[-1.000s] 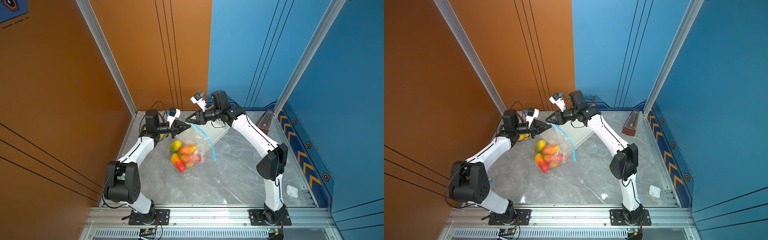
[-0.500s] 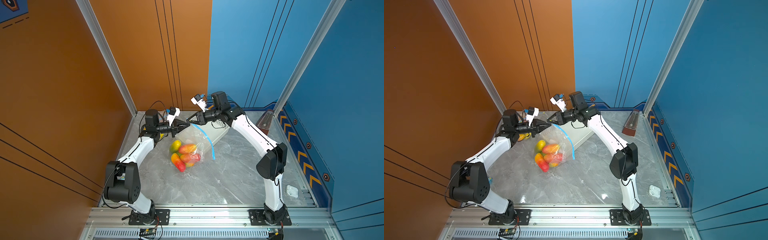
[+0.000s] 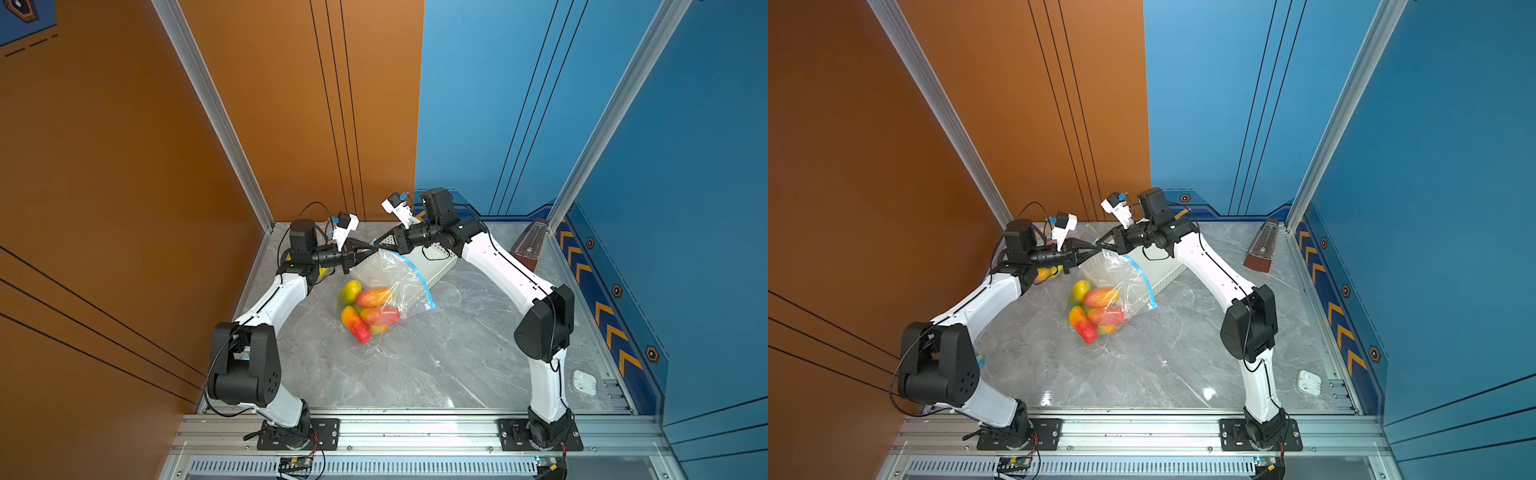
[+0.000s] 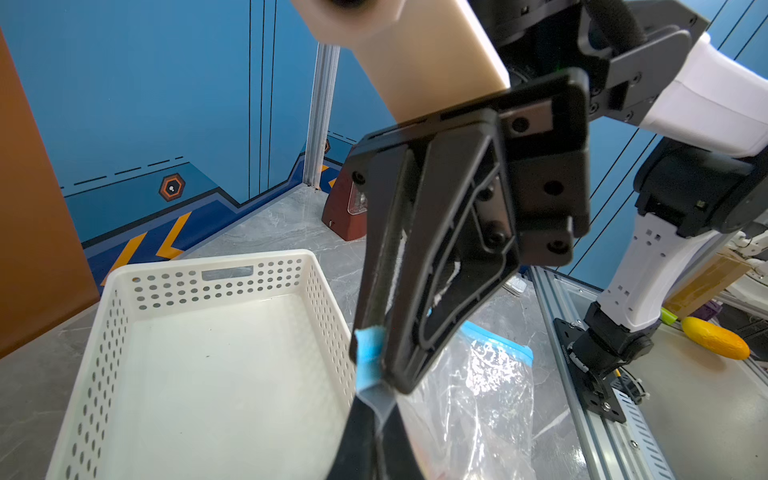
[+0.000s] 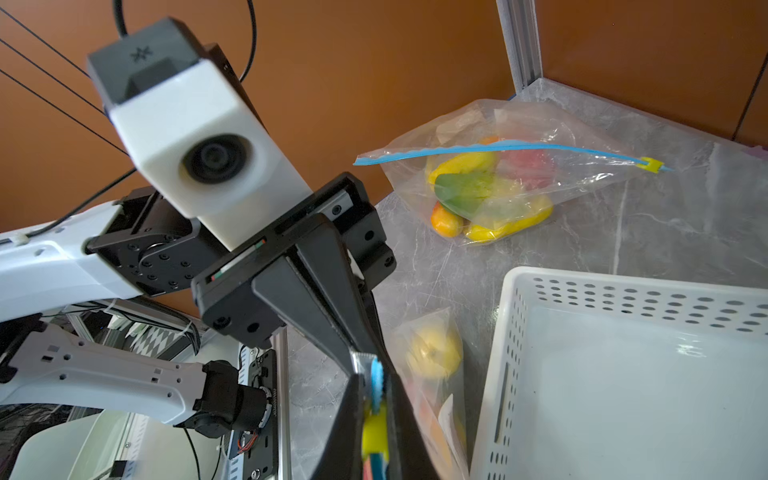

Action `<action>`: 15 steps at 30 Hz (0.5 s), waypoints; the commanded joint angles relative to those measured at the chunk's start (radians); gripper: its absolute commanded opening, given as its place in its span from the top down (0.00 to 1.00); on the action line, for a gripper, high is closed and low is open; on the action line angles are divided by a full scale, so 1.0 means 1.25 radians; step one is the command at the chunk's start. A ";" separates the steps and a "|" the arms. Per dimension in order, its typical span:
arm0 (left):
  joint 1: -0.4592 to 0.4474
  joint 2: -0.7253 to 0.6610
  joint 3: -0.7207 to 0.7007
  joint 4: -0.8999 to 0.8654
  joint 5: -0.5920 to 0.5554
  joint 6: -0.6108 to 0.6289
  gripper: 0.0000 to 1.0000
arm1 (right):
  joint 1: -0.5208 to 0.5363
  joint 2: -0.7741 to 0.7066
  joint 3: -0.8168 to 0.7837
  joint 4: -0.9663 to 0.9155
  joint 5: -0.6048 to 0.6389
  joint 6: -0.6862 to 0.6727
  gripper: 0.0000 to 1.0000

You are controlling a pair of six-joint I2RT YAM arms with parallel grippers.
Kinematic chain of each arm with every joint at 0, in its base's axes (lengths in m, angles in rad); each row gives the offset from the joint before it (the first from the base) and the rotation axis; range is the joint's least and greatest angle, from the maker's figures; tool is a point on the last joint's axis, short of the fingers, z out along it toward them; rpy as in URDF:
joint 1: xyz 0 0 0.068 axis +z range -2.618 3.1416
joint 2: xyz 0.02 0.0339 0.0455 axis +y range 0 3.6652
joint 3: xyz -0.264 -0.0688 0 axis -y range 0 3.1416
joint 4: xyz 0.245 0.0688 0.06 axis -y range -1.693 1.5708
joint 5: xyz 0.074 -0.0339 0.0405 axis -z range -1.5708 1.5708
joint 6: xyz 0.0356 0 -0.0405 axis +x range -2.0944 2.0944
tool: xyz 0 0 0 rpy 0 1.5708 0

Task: Place the mango in a zip-top bag and seal the zipper
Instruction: Zip the zipper on the zipper food storage bag.

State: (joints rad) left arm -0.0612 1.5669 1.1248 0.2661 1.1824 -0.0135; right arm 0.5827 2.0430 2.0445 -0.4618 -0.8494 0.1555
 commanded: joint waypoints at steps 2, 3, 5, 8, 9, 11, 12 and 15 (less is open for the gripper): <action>0.028 -0.021 0.021 0.030 0.006 -0.036 1.00 | 0.000 -0.032 -0.030 -0.015 0.052 -0.026 1.00; 0.031 -0.025 0.018 0.031 0.007 -0.037 1.00 | 0.000 -0.035 -0.037 -0.002 0.054 -0.023 1.00; 0.046 -0.032 0.010 0.030 0.007 -0.047 1.00 | -0.002 -0.038 -0.044 0.013 0.048 -0.017 1.00; 0.048 -0.022 0.019 0.029 0.087 -0.057 0.76 | 0.000 -0.039 -0.055 0.039 0.028 -0.013 1.00; 0.048 -0.024 0.019 0.029 0.101 -0.062 0.68 | 0.002 -0.036 -0.051 0.038 0.020 -0.016 1.00; 0.050 -0.036 0.013 0.029 0.103 -0.048 0.61 | 0.003 -0.036 -0.051 0.039 0.003 -0.023 1.00; 0.055 -0.042 0.013 0.029 0.098 -0.047 0.58 | 0.004 -0.038 -0.052 0.039 0.003 -0.029 1.00; 0.070 -0.047 0.027 0.030 0.108 -0.056 0.48 | 0.001 -0.045 -0.055 0.039 -0.005 -0.040 1.00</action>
State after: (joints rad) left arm 0.0143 1.5433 1.1271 0.2821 1.2644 -0.0776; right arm 0.5877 2.0281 1.9865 -0.4038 -0.8337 0.1371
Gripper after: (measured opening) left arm 0.508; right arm 0.102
